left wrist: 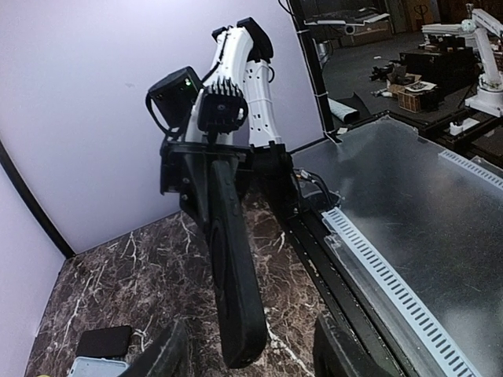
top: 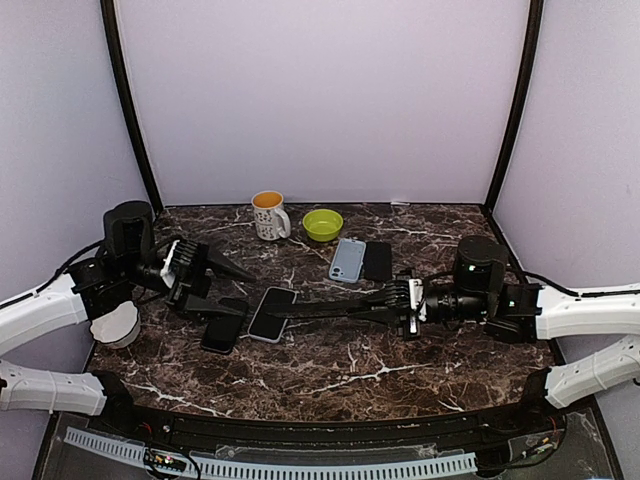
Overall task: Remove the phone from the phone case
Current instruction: Remove the top left corner of the phone case.
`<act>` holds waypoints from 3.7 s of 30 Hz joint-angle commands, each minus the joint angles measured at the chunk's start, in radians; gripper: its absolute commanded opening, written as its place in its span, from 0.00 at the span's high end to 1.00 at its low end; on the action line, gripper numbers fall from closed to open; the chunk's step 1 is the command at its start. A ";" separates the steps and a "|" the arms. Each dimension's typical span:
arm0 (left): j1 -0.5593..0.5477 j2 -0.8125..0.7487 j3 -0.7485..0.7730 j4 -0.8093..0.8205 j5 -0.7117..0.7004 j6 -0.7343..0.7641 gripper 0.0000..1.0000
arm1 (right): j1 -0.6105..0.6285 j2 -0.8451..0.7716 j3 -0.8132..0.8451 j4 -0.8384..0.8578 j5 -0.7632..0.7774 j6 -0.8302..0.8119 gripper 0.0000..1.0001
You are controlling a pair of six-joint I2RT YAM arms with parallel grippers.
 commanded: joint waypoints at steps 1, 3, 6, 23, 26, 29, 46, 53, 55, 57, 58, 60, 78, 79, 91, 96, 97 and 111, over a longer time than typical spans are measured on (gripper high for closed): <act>-0.054 0.023 -0.015 -0.071 -0.049 0.099 0.46 | 0.011 -0.013 0.007 0.102 -0.046 -0.084 1.00; -0.076 0.035 -0.018 -0.073 -0.063 0.110 0.48 | 0.011 -0.009 0.011 0.101 -0.052 -0.091 1.00; -0.106 0.044 -0.022 -0.067 -0.070 0.116 0.52 | 0.011 -0.007 0.015 0.105 -0.055 -0.098 1.00; -0.153 0.065 -0.028 -0.079 -0.118 0.153 0.69 | 0.010 0.019 0.029 0.132 -0.103 -0.094 1.00; -0.153 0.065 -0.028 -0.080 -0.120 0.157 0.71 | 0.011 0.013 0.025 0.130 -0.103 -0.098 1.00; -0.154 0.065 -0.029 -0.081 -0.119 0.157 0.71 | 0.011 0.010 0.025 0.121 -0.106 -0.104 1.00; -0.155 0.064 -0.024 -0.090 -0.113 0.166 0.73 | 0.014 -0.010 0.006 0.129 -0.114 -0.095 1.00; -0.155 0.062 -0.018 -0.096 -0.095 0.160 0.66 | 0.013 -0.003 0.020 0.078 -0.094 -0.133 1.00; -0.155 0.060 -0.018 -0.097 -0.091 0.159 0.63 | 0.014 0.000 0.020 0.079 -0.090 -0.135 1.00; -0.155 0.059 -0.018 -0.097 -0.090 0.157 0.63 | 0.014 0.001 0.020 0.079 -0.089 -0.139 1.00; -0.155 0.061 -0.019 -0.096 -0.093 0.158 0.63 | 0.014 0.000 0.019 0.081 -0.088 -0.139 1.00; -0.155 0.066 -0.020 -0.096 -0.099 0.161 0.65 | 0.015 -0.001 0.018 0.085 -0.089 -0.138 1.00; -0.163 0.103 0.005 -0.196 -0.056 0.184 0.84 | 0.064 0.031 0.056 -0.031 0.005 -0.286 1.00; -0.163 0.106 0.009 -0.209 -0.046 0.186 0.84 | 0.066 0.033 0.057 -0.031 0.015 -0.298 1.00; -0.180 0.138 0.041 -0.333 -0.010 0.248 0.84 | 0.124 0.036 0.080 -0.075 0.087 -0.428 1.00; -0.190 0.145 0.045 -0.353 -0.006 0.254 0.84 | 0.143 0.036 0.085 -0.085 0.093 -0.450 1.00; -0.193 0.147 0.047 -0.359 -0.005 0.257 0.84 | 0.146 0.036 0.087 -0.090 0.098 -0.457 1.00; -0.230 0.170 0.061 -0.431 -0.012 0.304 0.84 | 0.208 0.052 0.110 -0.156 0.133 -0.553 1.00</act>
